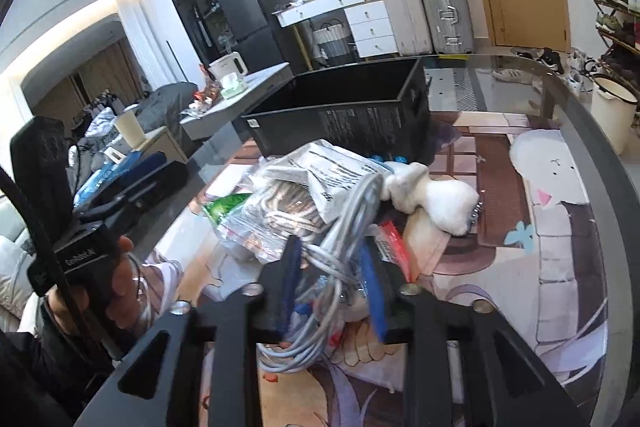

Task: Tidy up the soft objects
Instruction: 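Lower the right gripper onto the coiled white cable and close it, then lift the white cable with the right gripper while the left gripper approaches the green bag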

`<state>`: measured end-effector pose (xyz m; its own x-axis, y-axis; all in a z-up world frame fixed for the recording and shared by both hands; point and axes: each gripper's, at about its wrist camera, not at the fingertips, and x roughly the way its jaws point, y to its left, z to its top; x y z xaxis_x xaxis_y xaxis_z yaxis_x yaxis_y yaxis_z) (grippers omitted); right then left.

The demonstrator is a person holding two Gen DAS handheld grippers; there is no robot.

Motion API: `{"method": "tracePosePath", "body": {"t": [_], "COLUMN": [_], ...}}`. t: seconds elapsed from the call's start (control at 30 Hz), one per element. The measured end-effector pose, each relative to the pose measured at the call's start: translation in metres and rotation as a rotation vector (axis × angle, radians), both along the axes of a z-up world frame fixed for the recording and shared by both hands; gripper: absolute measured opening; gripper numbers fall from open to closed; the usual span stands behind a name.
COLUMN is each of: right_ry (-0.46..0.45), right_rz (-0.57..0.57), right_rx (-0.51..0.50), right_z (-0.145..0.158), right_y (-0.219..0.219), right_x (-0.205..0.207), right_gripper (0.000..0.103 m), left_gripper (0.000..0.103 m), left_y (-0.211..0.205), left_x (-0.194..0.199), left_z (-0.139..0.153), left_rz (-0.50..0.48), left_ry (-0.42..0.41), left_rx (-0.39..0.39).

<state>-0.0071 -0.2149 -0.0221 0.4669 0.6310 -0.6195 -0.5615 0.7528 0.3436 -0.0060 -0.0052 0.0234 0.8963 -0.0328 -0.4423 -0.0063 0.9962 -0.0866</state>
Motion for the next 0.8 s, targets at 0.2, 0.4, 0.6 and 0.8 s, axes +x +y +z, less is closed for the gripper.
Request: {"method": "tracePosePath", "body": {"t": [0.2,0.4,0.6,0.8], "right_ry": [0.038,0.010,-0.033,-0.027], "right_rz": [0.005,0.043,0.058,0.050], "right_rx": [-0.006,-0.056,-0.088,-0.027], "right_z": [-0.004,-0.006,-0.006,-0.003], "right_y": [0.003,0.017,0.020,0.010], "right_x": [0.002,-0.004,-0.008,-0.007], "right_gripper": [0.047,0.050,0.031,0.028], "left_gripper": [0.103,0.103,0.103,0.103], "left_y": [-0.001,-0.003,-0.005,-0.004], "left_x": [0.003,0.010,0.014,0.020], "left_z": [-0.002,-0.004,-0.007,-0.014], "left_rz": [-0.007,-0.026,-0.047,-0.075], "left_ry": [0.013,0.050,0.085,0.150], "left_rx": [0.000,0.009,0.010,-0.004]}}
